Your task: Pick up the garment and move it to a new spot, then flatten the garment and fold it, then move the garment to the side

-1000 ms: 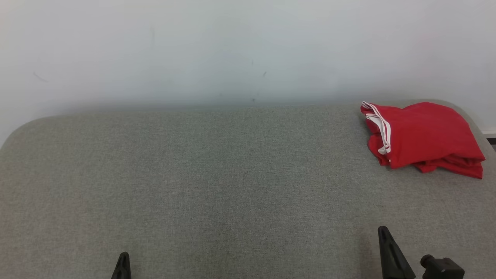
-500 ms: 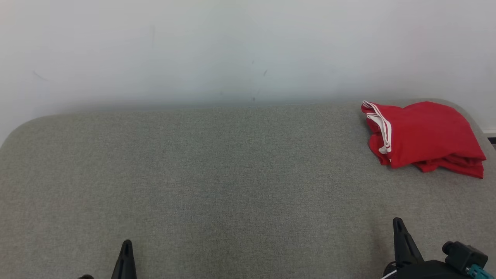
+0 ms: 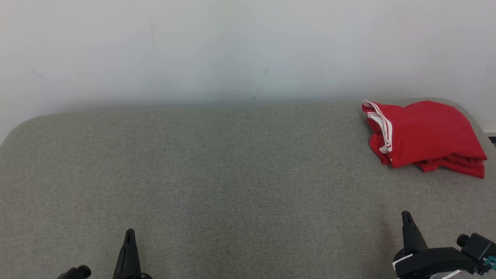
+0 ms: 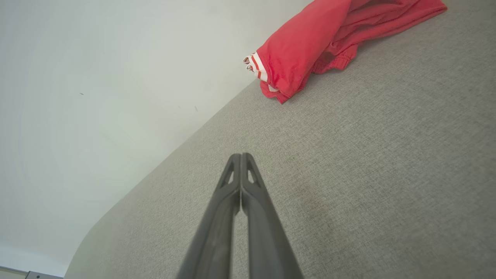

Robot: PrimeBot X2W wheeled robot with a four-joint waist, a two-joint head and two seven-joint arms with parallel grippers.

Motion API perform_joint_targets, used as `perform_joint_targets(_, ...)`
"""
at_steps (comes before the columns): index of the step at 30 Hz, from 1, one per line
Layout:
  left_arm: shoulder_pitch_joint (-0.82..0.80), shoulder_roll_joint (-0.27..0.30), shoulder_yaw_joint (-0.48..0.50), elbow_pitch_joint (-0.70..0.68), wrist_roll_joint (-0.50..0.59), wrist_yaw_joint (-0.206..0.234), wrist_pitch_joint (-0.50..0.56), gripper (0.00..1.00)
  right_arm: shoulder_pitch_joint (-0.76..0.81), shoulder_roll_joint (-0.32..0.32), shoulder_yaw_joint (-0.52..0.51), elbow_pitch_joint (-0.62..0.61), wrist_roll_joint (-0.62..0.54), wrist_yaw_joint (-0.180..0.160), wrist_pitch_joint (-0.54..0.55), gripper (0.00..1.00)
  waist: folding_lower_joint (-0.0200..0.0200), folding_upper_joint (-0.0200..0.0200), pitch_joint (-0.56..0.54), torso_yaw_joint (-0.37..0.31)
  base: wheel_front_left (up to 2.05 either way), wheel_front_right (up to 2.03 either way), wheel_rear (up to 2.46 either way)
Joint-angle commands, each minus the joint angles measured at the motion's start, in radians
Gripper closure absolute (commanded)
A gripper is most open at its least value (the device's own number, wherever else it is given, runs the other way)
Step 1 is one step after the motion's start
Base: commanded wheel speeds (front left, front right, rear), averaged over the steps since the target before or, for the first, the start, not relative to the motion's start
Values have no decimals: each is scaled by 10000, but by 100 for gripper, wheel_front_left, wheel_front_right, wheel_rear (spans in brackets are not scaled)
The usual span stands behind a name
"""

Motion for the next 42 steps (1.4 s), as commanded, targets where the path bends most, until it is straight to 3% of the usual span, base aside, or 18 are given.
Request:
perform_joint_targets(1, -351, 33, -58, -65, -400, -63, 10, 100, -316, -96, -128, -38, 375, -6, 140, 100, 0, -1, 4, 2, 0, 0, 0)
perform_joint_targets(42, -1577, 53, -736, 543, -5360, -163, 349, 100, -1540, -278, -1304, 809, 4974, -12, 2111, 100, 0, -1, 102, 35, 0, 0, 0)
